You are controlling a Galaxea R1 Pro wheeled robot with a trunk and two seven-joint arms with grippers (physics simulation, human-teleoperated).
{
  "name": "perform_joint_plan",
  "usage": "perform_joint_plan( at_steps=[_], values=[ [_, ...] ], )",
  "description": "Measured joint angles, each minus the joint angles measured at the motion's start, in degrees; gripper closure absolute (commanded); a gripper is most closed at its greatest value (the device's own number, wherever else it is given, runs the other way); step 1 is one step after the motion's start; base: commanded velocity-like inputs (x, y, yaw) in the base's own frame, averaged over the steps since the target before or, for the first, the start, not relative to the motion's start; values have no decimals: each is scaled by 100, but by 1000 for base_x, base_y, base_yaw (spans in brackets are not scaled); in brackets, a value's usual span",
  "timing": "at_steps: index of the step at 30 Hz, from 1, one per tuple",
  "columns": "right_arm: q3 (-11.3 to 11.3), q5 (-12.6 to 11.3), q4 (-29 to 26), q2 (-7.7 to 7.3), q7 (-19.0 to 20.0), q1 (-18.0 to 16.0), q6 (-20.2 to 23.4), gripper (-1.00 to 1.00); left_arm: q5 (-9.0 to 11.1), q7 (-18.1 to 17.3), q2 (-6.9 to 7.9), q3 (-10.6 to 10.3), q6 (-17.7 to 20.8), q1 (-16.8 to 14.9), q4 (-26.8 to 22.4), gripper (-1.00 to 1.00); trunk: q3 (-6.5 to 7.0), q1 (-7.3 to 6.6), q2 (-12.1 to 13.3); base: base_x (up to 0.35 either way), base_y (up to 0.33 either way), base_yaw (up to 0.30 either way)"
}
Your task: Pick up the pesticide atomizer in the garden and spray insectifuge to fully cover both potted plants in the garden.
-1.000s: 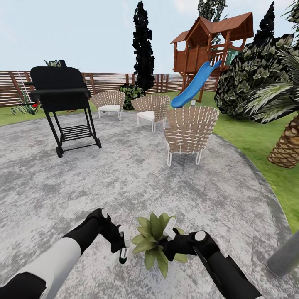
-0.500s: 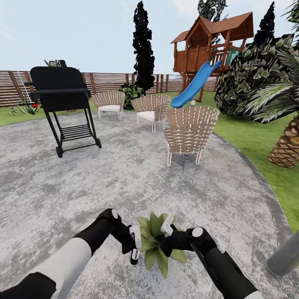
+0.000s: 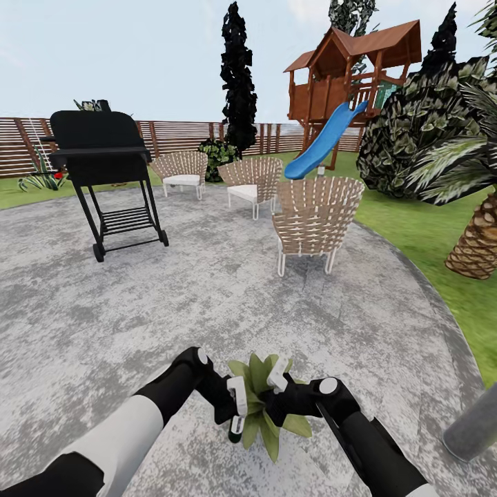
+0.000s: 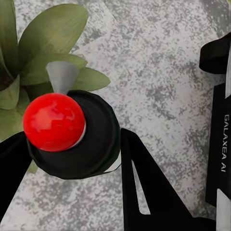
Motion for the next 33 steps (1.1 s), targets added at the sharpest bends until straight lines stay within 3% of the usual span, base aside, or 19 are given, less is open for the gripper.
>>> perform_joint_plan(
  at_steps=[6, 11, 22, 33],
  values=[
    [0, 7, 1, 0, 5, 0, 0, 100, 34, -52, -3, 9, -21, 0, -5, 100, 0, 0, 0, 0, 0, 0],
    [0, 8, 0, 0, 0, 0, 0, 100, 52, -64, -154, 11, -24, 0, 0, 100, 0, 0, 0, 0, 0, 0],
    [0, 8, 0, -4, 1, 0, 0, 100, 74, -96, -176, 14, -57, 0, 0, 100, 0, 0, 0, 0, 0, 0],
    [0, 15, 8, -9, 0, 0, 0, 100, 306, -101, -192, 19, -79, 8, 9, 100, 0, 0, 0, 0, 0, 0]
  ],
)
